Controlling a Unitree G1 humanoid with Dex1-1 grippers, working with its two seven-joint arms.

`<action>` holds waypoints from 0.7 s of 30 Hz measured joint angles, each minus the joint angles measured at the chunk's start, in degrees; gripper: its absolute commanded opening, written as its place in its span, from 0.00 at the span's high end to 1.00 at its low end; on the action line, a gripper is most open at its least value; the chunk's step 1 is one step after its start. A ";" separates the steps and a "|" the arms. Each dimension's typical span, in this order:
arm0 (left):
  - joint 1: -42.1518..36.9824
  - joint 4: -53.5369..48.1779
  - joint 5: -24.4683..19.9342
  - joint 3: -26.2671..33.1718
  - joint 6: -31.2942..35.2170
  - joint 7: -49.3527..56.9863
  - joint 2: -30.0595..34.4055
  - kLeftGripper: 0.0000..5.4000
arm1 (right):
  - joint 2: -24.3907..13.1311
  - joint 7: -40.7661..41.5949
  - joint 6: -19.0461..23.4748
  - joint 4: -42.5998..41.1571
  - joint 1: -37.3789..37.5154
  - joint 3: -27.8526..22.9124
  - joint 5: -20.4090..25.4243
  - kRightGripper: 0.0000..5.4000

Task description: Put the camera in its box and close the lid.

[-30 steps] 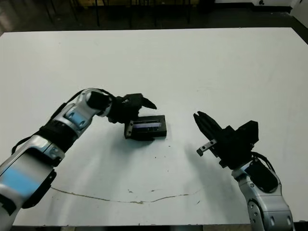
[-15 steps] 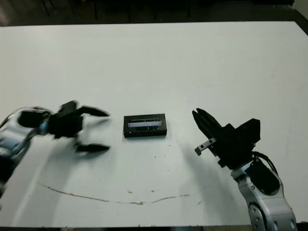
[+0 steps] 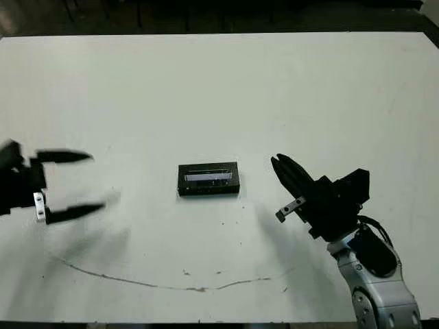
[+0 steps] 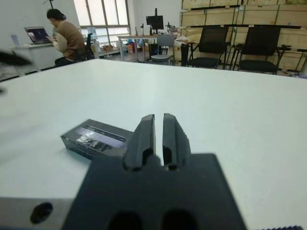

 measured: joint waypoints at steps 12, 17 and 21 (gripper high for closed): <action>-11.64 -12.52 3.54 -12.25 10.40 26.73 -19.55 0.39 | -0.29 -0.83 -2.93 6.38 -1.25 0.17 -6.03 1.00; -16.75 -9.34 5.77 -18.94 13.97 27.13 -22.38 0.57 | -0.18 -0.32 -5.18 7.97 -1.52 0.04 -6.54 1.00; -19.43 -6.69 8.17 -23.34 18.50 28.43 -25.01 0.71 | -0.19 -0.30 -6.17 8.81 -1.41 0.05 -7.47 1.00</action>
